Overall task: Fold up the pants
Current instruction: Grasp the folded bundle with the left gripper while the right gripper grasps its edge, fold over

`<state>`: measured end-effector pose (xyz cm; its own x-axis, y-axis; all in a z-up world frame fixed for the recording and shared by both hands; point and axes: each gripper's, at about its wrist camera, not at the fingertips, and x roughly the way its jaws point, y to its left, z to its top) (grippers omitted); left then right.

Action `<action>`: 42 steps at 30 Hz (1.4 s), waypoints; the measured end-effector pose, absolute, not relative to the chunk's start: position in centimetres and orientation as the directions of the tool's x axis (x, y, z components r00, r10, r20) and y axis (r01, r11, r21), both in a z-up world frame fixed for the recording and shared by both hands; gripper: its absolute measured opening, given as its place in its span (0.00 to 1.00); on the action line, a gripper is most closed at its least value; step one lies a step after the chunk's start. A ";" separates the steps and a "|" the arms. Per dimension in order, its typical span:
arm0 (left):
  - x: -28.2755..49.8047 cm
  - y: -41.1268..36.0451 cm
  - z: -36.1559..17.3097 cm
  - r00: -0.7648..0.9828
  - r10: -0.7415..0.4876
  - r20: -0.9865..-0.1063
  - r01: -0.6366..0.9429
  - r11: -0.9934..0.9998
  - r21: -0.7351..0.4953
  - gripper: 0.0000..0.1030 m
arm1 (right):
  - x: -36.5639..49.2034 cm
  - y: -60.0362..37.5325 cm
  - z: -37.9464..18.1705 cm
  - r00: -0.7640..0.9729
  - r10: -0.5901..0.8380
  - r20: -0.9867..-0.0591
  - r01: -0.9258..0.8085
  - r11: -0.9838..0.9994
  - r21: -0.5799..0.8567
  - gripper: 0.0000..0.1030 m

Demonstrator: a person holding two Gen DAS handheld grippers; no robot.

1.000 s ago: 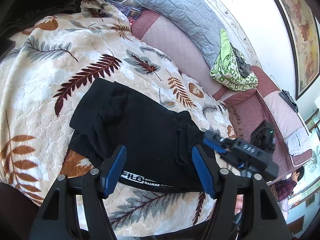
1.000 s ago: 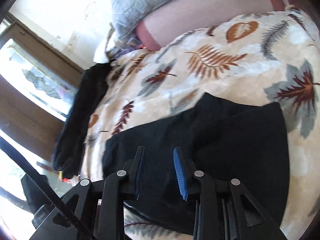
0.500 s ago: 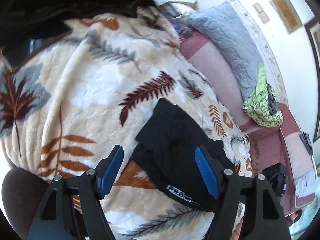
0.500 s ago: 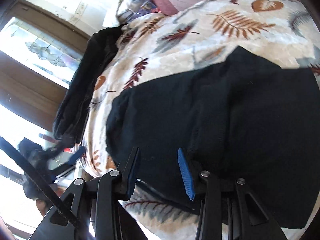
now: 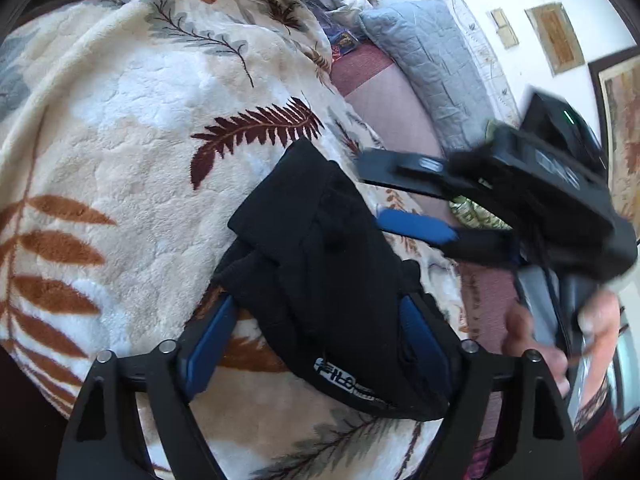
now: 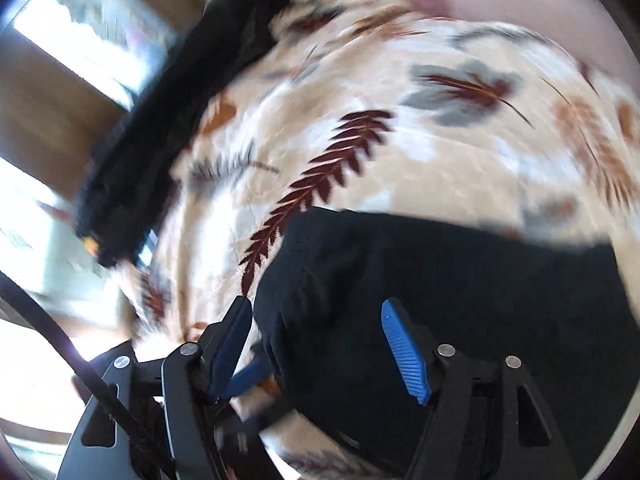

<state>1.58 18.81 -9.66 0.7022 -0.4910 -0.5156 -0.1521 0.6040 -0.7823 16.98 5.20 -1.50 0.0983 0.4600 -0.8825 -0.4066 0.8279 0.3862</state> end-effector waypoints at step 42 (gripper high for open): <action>4.8 -4.5 1.1 0.487 -0.587 -0.646 0.277 0.806 -0.524 0.18 | 14.9 -19.4 1.0 0.314 0.551 -0.773 -0.151 0.833 0.533 0.18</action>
<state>4.78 -4.53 1.14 0.4871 -0.5874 -0.6463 0.2771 0.8057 -0.5235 14.86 -19.39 1.03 0.3142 0.5510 -0.7730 -0.1505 0.8329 0.5325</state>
